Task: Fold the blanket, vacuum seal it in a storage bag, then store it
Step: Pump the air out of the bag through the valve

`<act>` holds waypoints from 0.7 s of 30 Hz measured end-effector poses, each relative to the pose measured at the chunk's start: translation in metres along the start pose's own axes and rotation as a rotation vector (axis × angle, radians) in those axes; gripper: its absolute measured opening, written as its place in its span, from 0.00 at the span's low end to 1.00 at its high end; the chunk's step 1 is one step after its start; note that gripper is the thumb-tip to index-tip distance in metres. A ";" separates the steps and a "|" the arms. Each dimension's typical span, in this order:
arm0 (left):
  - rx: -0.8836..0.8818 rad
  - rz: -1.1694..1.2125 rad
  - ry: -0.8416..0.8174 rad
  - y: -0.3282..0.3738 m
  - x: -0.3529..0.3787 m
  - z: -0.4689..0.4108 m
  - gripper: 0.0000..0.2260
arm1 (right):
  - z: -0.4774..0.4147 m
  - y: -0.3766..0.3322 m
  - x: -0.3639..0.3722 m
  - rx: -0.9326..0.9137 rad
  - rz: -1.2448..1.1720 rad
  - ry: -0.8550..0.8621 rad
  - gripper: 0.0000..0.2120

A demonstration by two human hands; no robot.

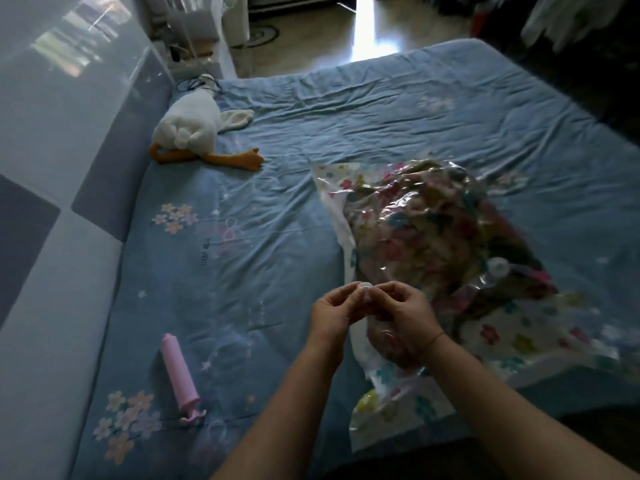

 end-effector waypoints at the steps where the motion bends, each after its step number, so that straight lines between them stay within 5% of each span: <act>1: 0.004 0.007 0.006 -0.005 0.023 0.006 0.08 | 0.007 -0.006 -0.021 0.004 -0.045 0.005 0.04; 4: -0.021 0.028 0.012 -0.025 0.082 0.021 0.08 | 0.026 -0.019 -0.083 0.031 -0.106 0.031 0.06; 9: -0.173 0.093 -0.074 -0.051 0.155 0.042 0.15 | 0.047 -0.036 -0.162 0.102 -0.277 -0.083 0.34; 11: -0.243 0.176 -0.109 -0.054 0.176 0.048 0.15 | 0.052 -0.043 -0.180 0.083 -0.301 -0.165 0.38; 17: -0.375 0.289 -0.229 -0.050 0.208 0.037 0.15 | 0.045 -0.062 -0.208 -0.023 -0.238 -0.200 0.32; 21: -0.382 0.102 -0.281 -0.041 0.217 0.015 0.10 | 0.031 -0.075 -0.220 -0.203 0.244 0.017 0.19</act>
Point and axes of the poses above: each hand's wrist, its own z-axis away from the middle knuckle, its own x-axis out of the palm, y = z × x, the point moved 2 cm from there along -z, towards the middle knuckle, and after that the axes turned 2 degrees about -z, right-handed, at the moved point
